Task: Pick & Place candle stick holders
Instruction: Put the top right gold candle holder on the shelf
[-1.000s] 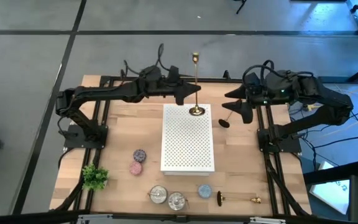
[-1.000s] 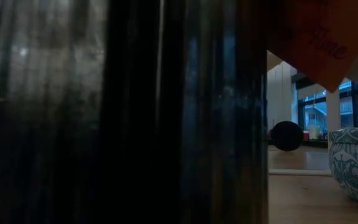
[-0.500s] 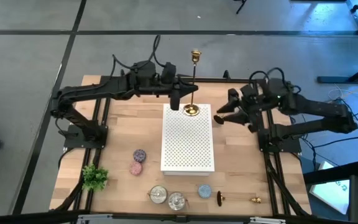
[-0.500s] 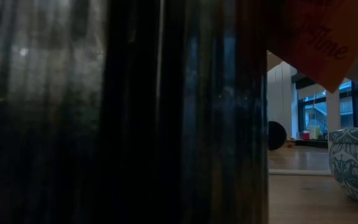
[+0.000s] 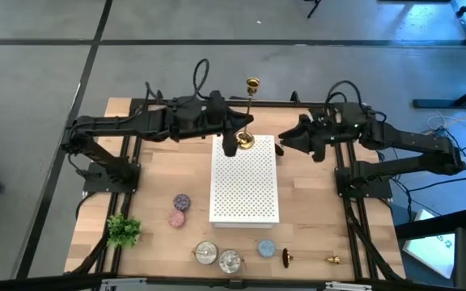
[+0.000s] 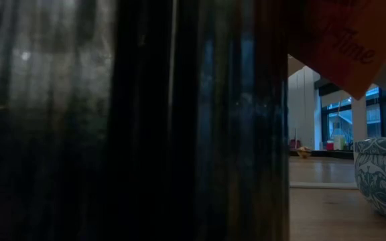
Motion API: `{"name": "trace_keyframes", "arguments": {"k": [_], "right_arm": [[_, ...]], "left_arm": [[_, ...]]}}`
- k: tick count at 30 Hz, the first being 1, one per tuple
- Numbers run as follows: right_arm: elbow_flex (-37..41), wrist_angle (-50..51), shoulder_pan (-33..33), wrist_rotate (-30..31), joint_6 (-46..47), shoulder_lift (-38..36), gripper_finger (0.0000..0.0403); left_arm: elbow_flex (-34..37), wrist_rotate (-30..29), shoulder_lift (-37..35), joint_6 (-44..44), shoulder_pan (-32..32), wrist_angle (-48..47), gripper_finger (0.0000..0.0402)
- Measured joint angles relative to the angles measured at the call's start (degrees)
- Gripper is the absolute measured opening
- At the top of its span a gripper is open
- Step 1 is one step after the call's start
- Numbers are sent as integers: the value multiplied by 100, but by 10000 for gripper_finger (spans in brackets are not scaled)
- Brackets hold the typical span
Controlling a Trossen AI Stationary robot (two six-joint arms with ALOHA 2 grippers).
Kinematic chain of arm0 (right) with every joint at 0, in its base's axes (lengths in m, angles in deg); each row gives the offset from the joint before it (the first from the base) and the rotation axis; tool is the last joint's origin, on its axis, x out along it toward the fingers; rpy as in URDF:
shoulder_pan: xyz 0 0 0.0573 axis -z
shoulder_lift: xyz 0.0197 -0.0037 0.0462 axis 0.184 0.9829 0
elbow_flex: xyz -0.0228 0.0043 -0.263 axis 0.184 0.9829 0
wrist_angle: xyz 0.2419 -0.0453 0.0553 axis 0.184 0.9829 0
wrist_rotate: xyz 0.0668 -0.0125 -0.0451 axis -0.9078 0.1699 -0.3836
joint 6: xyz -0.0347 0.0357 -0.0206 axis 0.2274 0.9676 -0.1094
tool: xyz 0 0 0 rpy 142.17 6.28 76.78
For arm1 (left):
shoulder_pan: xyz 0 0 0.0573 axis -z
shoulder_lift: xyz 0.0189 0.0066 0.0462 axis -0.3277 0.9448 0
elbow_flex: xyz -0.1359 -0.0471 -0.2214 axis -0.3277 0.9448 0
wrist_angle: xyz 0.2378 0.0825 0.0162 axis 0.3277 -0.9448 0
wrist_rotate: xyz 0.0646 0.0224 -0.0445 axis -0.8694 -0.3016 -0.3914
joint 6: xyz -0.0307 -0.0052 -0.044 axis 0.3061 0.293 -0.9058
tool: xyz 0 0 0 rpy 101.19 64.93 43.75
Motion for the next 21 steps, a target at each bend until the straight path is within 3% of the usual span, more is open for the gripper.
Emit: {"name": "trace_keyframes", "arguments": {"k": [4,9,16,21], "right_arm": [[-2,-315,57,-1090,-1609,-37,177],[-2,-319,217,-2200,-2518,-52,177],[-2,-227,387,-2401,-2528,-50,177],[-2,56,402,-2399,-2530,-50,177]], "left_arm": [[4,-854,9,-33,93,-55,12],[639,-1013,-4,-148,182,748,12],[1840,-576,-10,-438,248,2645,12],[2094,-471,19,710,165,2882,17]]}}
